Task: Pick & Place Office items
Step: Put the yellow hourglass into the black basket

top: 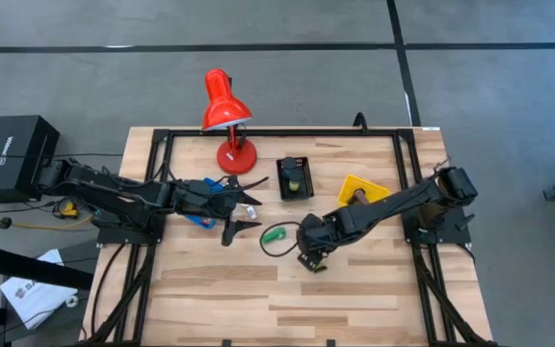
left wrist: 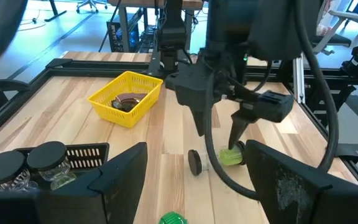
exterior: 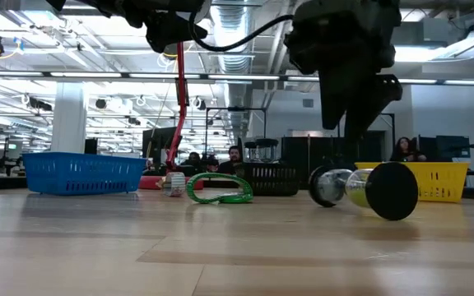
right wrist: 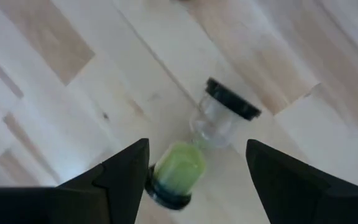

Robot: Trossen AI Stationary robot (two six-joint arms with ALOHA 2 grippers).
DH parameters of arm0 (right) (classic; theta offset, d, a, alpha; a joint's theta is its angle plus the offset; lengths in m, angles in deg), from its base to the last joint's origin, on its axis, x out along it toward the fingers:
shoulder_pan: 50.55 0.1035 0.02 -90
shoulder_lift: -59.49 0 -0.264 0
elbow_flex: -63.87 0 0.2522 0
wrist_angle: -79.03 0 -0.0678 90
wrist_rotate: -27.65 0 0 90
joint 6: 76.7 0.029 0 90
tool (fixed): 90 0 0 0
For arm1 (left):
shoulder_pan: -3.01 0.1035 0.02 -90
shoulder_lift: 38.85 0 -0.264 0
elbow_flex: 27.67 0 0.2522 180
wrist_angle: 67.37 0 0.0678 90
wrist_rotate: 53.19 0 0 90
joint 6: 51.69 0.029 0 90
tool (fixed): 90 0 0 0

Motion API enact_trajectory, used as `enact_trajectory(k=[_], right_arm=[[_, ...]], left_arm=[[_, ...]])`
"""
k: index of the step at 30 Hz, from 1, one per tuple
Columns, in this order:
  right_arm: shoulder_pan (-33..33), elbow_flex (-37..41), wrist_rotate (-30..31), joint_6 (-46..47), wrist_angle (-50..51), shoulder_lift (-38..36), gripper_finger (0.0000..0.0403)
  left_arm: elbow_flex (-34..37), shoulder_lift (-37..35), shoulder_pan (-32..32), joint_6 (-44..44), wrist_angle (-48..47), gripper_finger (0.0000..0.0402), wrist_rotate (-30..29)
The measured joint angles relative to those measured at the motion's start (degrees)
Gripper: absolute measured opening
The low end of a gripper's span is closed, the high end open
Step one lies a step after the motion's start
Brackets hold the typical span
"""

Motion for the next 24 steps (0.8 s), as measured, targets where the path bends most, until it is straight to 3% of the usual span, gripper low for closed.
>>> enact_trajectory(k=[5,24], right_arm=[[1.2,0.7,4.3,4.8,-0.4,0.0,0.0259],[-0.7,0.7,4.2,11.1,0.9,0.2,0.0259]], left_arm=[[0.0,0.0,0.0,0.0,0.7,0.0264,0.0],[0.0,0.0,2.9,1.1,8.1,0.0264,0.0]])
